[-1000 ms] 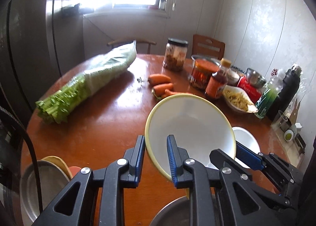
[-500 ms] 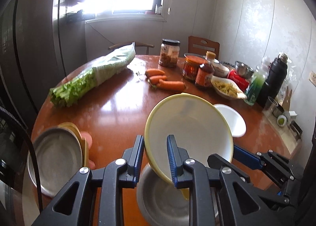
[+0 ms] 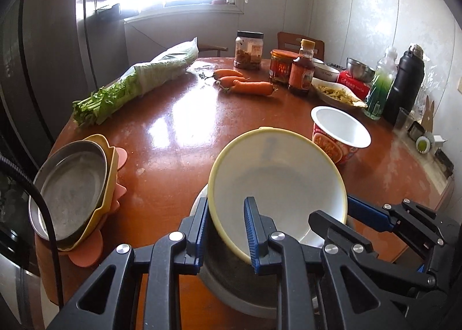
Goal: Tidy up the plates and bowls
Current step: 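Lift the yellow bowl with the left tool over the steel bowl, then lower the yellow bowl into the steel bowl and open the left tool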
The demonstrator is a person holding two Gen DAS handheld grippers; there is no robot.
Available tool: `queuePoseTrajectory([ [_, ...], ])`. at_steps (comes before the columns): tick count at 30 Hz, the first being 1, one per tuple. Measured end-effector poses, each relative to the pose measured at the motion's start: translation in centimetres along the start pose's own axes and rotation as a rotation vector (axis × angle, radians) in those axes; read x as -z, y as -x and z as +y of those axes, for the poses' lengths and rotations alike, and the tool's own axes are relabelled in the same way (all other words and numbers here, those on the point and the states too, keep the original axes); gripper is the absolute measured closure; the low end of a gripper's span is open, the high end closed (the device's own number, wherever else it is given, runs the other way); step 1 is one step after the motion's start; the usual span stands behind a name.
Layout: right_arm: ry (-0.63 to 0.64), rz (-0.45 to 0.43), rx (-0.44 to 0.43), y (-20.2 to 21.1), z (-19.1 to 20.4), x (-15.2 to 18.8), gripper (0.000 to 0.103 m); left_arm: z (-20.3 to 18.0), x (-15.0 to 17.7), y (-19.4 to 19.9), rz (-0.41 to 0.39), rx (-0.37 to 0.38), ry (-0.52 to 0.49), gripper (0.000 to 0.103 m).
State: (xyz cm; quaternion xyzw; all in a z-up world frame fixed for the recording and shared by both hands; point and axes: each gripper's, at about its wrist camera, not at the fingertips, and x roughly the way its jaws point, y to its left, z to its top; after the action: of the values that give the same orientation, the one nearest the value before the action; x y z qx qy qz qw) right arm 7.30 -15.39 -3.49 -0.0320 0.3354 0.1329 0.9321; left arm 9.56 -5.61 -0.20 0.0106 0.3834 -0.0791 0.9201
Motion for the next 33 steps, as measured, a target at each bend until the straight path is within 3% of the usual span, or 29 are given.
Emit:
queuePoseTrajectory([
  [33, 0.029, 0.018, 0.024, -0.6, -0.2, 0.4, 0.069, 0.1, 0.8, -1.2, 0.046, 0.029, 0.005, 0.079],
])
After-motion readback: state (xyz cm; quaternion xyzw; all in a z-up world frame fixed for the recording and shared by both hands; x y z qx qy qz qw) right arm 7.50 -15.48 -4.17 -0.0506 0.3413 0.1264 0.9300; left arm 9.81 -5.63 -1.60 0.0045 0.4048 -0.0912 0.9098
